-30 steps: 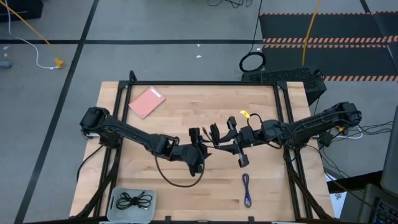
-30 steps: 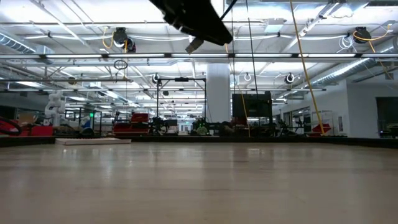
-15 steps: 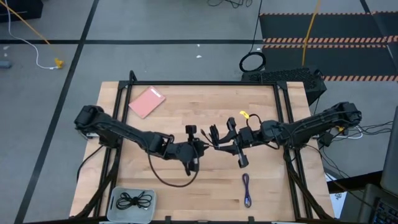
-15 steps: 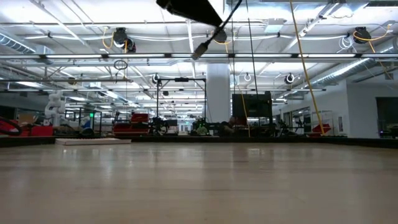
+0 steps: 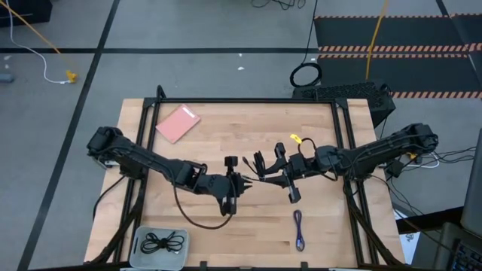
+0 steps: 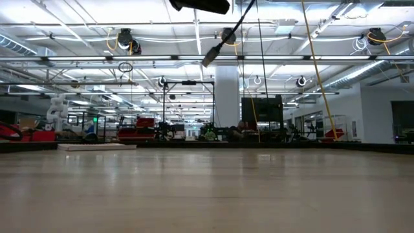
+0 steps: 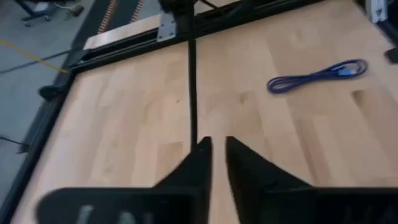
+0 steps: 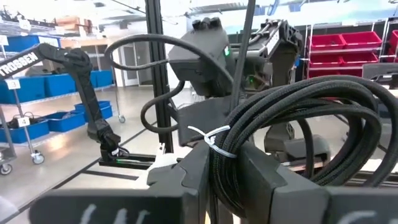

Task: Pick and place USB-C Cables
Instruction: Put the black charger cable into the white bin

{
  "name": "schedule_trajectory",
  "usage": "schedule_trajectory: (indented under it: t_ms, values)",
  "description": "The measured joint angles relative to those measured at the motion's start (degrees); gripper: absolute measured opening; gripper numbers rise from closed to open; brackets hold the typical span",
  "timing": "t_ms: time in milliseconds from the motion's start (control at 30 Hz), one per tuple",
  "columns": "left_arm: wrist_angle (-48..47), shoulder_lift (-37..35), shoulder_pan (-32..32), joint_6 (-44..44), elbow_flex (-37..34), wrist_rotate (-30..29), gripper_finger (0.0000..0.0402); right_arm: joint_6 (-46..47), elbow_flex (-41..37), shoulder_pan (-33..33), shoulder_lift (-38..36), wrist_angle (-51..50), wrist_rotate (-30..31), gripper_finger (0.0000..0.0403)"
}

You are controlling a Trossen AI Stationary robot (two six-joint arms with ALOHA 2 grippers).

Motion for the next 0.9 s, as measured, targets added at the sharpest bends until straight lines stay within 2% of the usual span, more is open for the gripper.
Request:
schedule_trajectory:
  t_ms: [233, 367, 433, 500, 700, 900]
  values:
    - [2.73, 3.04, 1.03, 0.68, 0.02, -0.13, 0.0202, 0.0, 0.0, 0.0, 0.0, 0.89, 0.0, 0.0054]
    - [4.63, 5.1, 2.23, 2.31, 0.02, -2.55, 0.0237, 0.0, 0.0, 0.0, 0.0, 1.31, 0.0, 0.0054]
    - [4.72, 5.29, 2.84, 3.15, 0.02, -3.21, 0.0227, 0.0, 0.0, 0.0, 0.0, 1.33, 0.0, 0.0054]
    - [4.76, 5.29, 2.72, 4.12, 0.02, -3.7, 0.0193, -0.01, 0.0, 0.02, 0.0, 1.04, 0.0, 0.0054]
    - [4.62, 4.61, 1.49, 7.79, 0.02, -3.84, 0.0023, -0.02, 0.0, 0.02, 0.0, 0.83, -0.04, 0.0054]
    - [2.98, 3.32, 0.82, 8.04, 0.01, -6.03, 0.0024, 0.0, 0.0, 0.0, 0.0, -0.74, -0.07, 0.0054]
